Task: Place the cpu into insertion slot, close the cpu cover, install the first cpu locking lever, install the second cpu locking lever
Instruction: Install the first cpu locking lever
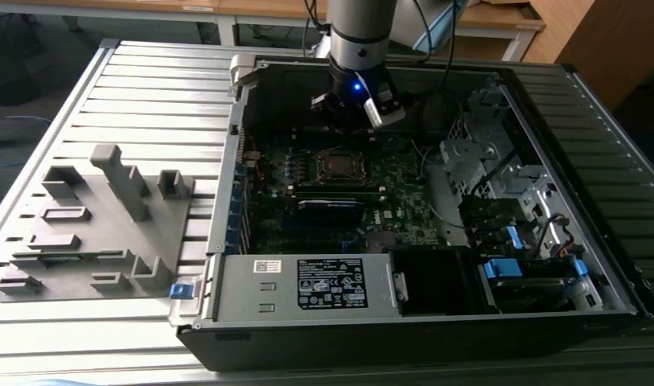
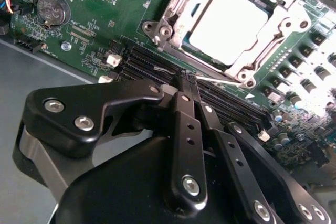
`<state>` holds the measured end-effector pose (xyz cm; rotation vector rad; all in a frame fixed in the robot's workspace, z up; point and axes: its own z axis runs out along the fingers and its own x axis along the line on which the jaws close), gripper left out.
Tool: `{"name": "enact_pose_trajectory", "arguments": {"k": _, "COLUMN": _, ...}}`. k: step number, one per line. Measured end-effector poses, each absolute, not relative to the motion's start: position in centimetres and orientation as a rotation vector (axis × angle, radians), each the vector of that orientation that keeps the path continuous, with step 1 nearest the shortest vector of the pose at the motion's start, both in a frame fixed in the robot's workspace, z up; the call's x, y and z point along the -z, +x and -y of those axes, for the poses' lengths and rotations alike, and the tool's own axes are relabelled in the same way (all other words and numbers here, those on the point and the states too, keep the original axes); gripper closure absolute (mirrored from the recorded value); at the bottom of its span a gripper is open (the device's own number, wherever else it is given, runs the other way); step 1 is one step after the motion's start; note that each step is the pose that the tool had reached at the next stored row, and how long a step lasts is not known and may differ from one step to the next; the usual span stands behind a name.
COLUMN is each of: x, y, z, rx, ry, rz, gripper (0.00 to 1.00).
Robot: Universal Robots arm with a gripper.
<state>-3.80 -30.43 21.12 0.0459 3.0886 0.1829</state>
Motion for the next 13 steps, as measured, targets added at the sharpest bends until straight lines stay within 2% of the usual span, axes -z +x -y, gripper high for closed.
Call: {"name": "enact_pose_trajectory", "arguments": {"k": 13, "x": -20.29, "y": -3.7, "z": 30.43, "rx": -0.179, "ry": 0.046, "rz": -3.089, "gripper": 0.89}}
